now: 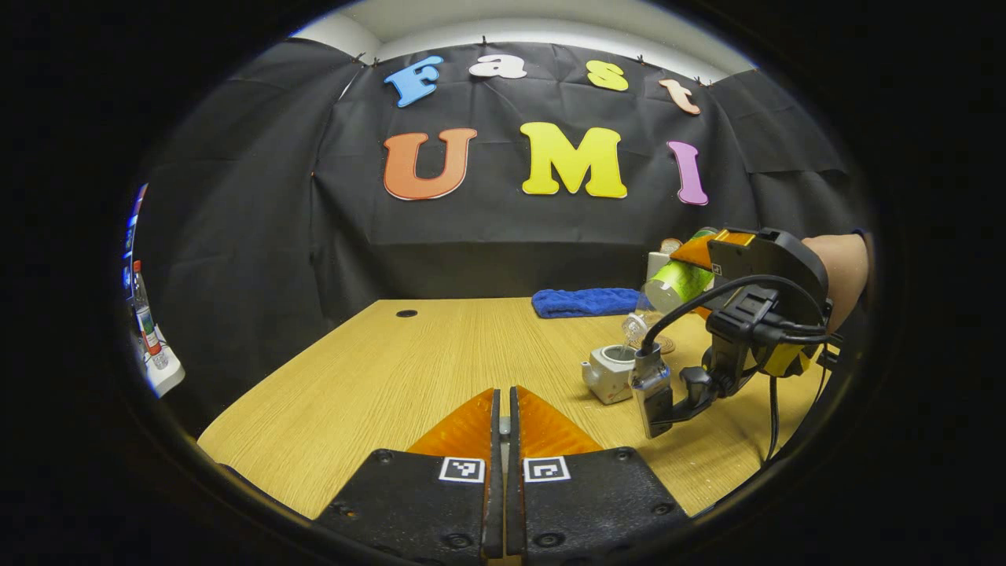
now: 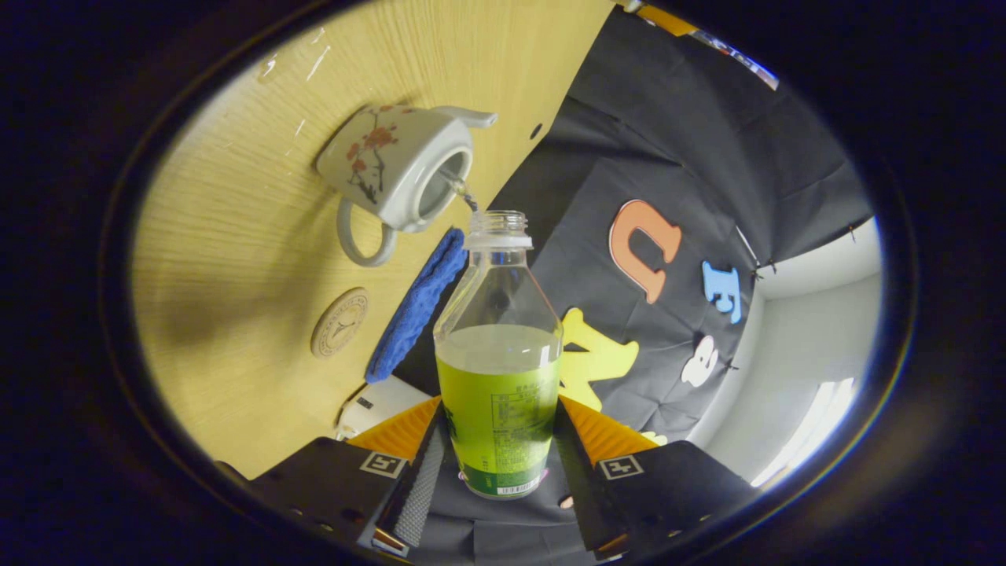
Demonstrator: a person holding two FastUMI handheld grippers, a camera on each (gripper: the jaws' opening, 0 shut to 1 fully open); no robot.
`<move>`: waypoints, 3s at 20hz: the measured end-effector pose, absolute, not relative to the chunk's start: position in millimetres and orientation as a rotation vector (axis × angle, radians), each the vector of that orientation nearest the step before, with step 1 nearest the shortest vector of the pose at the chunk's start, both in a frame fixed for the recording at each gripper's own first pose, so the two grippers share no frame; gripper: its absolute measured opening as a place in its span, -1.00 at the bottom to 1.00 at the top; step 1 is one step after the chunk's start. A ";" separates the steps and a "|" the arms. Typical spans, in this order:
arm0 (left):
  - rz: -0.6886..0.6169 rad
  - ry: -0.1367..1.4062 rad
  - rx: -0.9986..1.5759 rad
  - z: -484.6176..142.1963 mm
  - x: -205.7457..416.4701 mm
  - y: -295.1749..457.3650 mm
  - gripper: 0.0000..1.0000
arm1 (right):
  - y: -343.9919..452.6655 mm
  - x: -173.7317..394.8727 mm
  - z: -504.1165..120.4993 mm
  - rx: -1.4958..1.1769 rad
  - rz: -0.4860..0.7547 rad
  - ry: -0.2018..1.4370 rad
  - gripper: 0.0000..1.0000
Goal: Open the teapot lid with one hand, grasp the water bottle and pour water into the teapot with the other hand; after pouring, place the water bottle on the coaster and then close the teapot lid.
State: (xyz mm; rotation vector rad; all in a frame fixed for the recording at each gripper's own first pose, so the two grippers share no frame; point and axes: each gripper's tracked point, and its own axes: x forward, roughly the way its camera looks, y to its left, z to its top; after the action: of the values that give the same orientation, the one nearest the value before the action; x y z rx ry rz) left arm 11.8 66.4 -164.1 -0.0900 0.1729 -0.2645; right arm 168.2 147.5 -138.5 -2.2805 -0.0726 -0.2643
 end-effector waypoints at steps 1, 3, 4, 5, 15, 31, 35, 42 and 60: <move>-0.266 0.172 -0.091 -164.0 11.5 66.4 -0.92 | 148.4 168.3 -136.8 -2.301 -0.268 -0.079 0.46; -0.265 0.174 -0.094 -165.0 11.5 66.7 -0.92 | 150.3 169.2 -137.3 -2.335 -0.262 -0.085 0.47; -0.264 0.175 -0.097 -165.7 11.6 67.4 -0.92 | 151.3 169.5 -137.5 -2.346 -0.258 -0.092 0.47; -0.263 0.178 -0.100 -166.9 12.7 67.9 -0.92 | 153.9 168.1 -137.2 -2.359 -0.262 -0.102 0.47; -0.270 0.170 -0.086 -164.0 8.7 66.9 -0.92 | 167.0 160.6 -123.5 -2.452 -0.287 -0.164 0.46; -0.304 0.193 -0.118 -166.3 5.8 57.3 -0.92 | 172.1 162.2 -121.7 -2.331 -0.290 -0.257 0.49; -0.306 0.179 -0.139 -158.0 8.3 53.3 -0.92 | 153.9 167.8 -129.5 -2.033 -0.249 -0.261 0.51; -0.278 0.191 -0.141 -150.8 21.3 44.2 -0.92 | 111.0 167.7 -133.1 -1.431 -0.222 -0.248 0.46; -0.212 0.158 -0.098 -74.6 50.2 15.5 -0.92 | 77.2 240.8 -142.6 -0.071 0.037 0.104 0.48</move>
State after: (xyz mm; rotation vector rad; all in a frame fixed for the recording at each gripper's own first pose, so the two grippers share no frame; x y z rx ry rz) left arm 50.2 15.5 -74.6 -0.0982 0.1581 -0.2122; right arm 240.8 77.2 -142.6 -0.0707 0.1038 0.0371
